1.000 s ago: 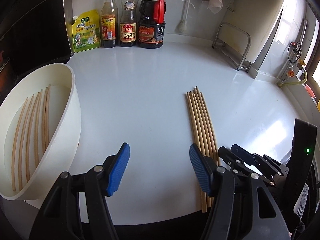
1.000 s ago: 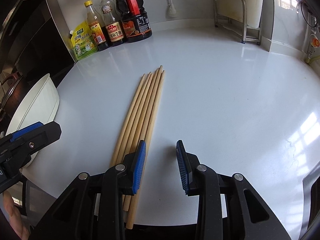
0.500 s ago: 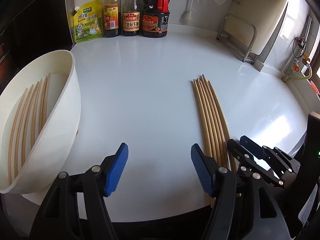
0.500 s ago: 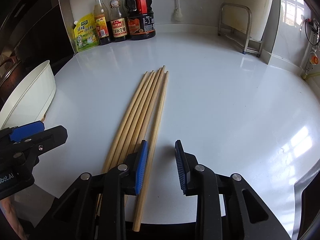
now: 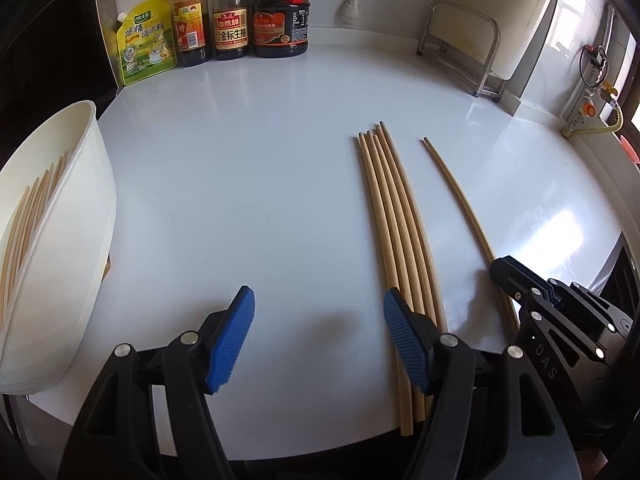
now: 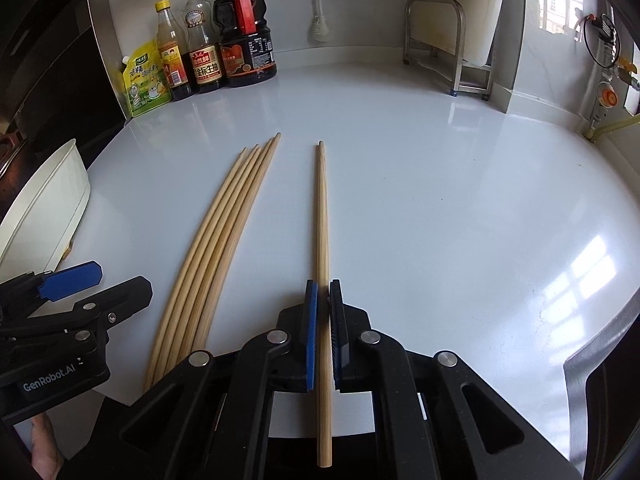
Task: Organize utensils
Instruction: 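Close the right tool on a single chopstick beside the row, then close the left tool on another chopstick from the row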
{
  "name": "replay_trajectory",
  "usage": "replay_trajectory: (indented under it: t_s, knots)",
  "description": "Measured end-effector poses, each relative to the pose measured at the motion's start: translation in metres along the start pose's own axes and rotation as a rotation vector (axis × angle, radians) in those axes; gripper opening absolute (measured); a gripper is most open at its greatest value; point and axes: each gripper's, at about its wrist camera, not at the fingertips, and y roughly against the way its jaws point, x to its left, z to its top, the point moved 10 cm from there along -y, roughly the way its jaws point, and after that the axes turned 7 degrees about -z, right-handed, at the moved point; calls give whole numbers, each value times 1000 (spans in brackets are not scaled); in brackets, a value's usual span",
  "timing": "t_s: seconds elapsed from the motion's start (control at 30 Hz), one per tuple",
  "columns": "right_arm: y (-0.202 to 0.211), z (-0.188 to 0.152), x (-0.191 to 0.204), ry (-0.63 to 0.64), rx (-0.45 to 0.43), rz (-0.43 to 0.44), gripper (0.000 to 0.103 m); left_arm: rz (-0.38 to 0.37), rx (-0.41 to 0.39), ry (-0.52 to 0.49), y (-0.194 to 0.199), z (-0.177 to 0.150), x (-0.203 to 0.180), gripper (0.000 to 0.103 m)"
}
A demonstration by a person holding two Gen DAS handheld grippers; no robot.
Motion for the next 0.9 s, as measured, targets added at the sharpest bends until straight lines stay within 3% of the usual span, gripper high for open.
replay_trajectory:
  t_s: [0.3, 0.43, 0.9]
  knots:
    - [1, -2, -8, -24, 6, 30, 6, 0, 1, -14, -6, 4, -7, 68]
    - [1, -1, -12, -46, 0, 37, 11, 7, -3, -26, -9, 6, -9, 69]
    - [-2, 0, -16, -44, 0, 18, 15, 45, 8, -36, -20, 6, -6, 70]
